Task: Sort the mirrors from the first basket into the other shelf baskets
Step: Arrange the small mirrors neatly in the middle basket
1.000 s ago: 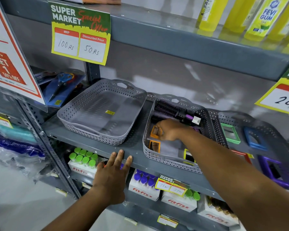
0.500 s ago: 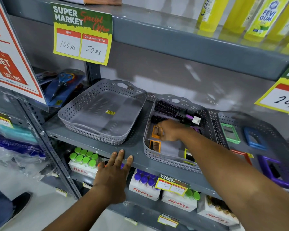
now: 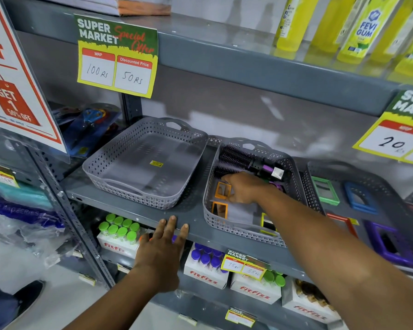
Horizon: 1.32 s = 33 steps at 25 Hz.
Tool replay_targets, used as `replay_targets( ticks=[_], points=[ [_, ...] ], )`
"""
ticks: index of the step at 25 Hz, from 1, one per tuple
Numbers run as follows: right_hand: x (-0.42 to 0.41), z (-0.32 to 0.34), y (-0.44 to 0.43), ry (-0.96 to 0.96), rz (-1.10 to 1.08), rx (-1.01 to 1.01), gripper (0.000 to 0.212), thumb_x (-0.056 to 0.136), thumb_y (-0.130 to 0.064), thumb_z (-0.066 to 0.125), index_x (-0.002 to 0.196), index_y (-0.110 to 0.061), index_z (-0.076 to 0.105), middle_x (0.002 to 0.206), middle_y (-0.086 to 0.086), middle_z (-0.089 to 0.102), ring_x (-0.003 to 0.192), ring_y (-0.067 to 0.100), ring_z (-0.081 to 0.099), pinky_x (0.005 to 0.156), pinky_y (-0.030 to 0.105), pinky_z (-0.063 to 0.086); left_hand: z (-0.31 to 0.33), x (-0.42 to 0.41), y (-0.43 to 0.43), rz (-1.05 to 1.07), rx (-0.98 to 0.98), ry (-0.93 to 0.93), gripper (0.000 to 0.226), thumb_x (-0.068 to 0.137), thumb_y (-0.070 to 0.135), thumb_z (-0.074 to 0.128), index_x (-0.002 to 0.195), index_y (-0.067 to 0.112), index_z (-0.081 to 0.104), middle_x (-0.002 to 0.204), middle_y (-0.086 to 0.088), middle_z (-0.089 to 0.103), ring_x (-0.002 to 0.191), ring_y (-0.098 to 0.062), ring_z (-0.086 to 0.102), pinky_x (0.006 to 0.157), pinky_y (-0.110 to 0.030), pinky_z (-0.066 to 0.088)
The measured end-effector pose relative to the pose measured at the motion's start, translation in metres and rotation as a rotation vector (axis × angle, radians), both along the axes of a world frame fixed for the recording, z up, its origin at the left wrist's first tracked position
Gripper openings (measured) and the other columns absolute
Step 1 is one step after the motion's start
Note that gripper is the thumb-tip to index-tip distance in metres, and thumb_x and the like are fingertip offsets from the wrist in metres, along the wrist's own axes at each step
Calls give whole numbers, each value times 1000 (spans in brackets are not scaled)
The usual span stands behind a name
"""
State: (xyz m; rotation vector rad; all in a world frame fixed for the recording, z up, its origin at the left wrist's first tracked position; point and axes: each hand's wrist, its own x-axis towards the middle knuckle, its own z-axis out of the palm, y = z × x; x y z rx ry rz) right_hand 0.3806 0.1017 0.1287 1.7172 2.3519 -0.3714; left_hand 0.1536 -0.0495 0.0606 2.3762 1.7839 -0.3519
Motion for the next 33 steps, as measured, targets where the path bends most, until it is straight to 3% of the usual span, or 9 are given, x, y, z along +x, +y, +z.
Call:
replay_targets(
  ticks=[4,10,15,16,18,20,23,29,33],
  points=[
    [-2,-1,-3,-16,-16,9,59,87,-16,66,142,-14,44,110,14,67,95,32,64,83,45,57,1,0,0,0,-6,2,108,78,38,63,147,29,-20,156,-8,-26,144,-30,-15,115,-52,13],
    [-4,1,-4,-17,-4,13,65,89,-13,63,149,-14,36,104,14,67,95,31,64,84,43,56,2,0,-1,6,-19,1,108,77,37,63,147,29,-20,156,-7,-26,144,-29,-15,115,-53,14],
    [0,1,-6,14,-22,15,60,89,-19,65,145,-12,41,71,-1,50,81,26,59,75,36,51,3,0,-2,11,-24,9,108,78,36,63,147,29,-21,156,-7,-27,144,-29,-15,115,-53,13],
    [1,2,-8,22,-20,22,59,89,-23,65,143,-11,43,75,0,53,85,26,59,78,37,52,3,0,-2,11,-24,11,108,78,36,63,147,29,-21,155,-7,-27,144,-29,-15,115,-54,12],
    [2,4,-11,12,-7,58,58,88,-33,66,139,-11,47,104,9,64,102,30,60,88,42,53,3,0,-1,10,-16,25,109,77,38,63,147,29,-20,155,-7,-27,144,-29,-15,114,-56,7],
    [5,4,-14,-13,-6,102,56,88,-35,66,136,-12,49,131,14,59,114,32,58,92,47,53,2,0,0,18,-20,18,110,76,41,63,146,30,-21,155,-6,-27,144,-28,-16,114,-58,5],
    [8,7,-19,-52,-15,160,59,91,-35,61,145,-19,42,147,10,49,127,32,53,98,47,50,0,0,1,51,-38,-35,109,76,43,63,147,32,-20,155,-3,-28,144,-25,-18,114,-57,4],
    [23,18,-42,-57,-100,272,50,94,-30,53,142,-17,45,147,10,48,129,32,51,104,45,46,1,2,2,109,-36,-120,104,77,48,63,149,35,-12,157,0,-24,145,-22,-14,115,-54,6],
    [39,11,-63,-65,-135,323,50,97,-34,47,142,-12,44,146,13,49,137,32,41,114,46,33,4,5,0,117,-9,-138,105,77,51,65,150,31,-7,158,-2,-19,145,-23,-10,115,-50,7]
  ],
)
